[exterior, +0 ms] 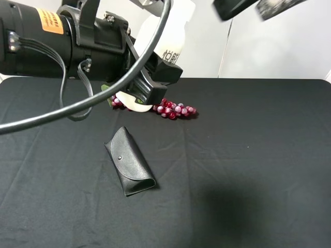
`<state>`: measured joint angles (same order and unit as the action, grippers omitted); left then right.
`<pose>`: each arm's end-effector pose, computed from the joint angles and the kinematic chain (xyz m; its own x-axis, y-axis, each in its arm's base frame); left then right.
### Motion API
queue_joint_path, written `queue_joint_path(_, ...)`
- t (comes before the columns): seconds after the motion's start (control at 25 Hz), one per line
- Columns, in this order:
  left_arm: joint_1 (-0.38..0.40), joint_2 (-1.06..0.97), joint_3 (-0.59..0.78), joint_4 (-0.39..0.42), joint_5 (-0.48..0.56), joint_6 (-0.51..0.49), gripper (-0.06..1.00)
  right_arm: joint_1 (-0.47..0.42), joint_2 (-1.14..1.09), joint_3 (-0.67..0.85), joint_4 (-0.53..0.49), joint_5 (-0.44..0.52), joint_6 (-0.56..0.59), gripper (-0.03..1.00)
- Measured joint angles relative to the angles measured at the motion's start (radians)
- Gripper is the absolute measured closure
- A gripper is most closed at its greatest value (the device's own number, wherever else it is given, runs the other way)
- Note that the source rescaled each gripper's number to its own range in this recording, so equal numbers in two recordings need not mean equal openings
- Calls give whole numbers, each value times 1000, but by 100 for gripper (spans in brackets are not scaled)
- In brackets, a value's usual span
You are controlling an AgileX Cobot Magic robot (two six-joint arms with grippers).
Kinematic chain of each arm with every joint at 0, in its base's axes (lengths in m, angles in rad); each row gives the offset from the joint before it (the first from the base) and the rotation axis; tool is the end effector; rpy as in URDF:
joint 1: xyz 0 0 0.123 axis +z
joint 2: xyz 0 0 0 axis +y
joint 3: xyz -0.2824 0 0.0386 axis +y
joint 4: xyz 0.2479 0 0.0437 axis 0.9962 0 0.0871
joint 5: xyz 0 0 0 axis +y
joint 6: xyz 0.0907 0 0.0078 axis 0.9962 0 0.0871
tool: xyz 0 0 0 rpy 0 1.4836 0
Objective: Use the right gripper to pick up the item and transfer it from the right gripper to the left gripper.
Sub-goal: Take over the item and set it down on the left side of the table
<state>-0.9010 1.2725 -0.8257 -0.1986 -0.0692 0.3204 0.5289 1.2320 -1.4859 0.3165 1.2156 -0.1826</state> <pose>0.1770 -0.2215 0.3103 -0.0826 0.3008 -0.9501 0.7918 0.5988 0.1207 0.1838 0.1382 0.4408 -0.6066 -0.4311 -0.6680 -0.6911 0.7013 0.1749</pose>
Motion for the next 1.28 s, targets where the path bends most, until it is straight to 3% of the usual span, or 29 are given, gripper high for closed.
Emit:
queue_joint_path(0.4, 0, 0, 0, 0, 0, 0, 94, 0, -295, 134, -171, -1, 81, -1)
queue_joint_path(1.04, 0, 0, 0, 0, 0, 0, 94, 0, -844, 725, -266, 1, 183, -1)
queue_joint_path(1.28, 0, 0, 0, 0, 0, 0, 94, 0, -995, 889, -301, -44, 209, -1)
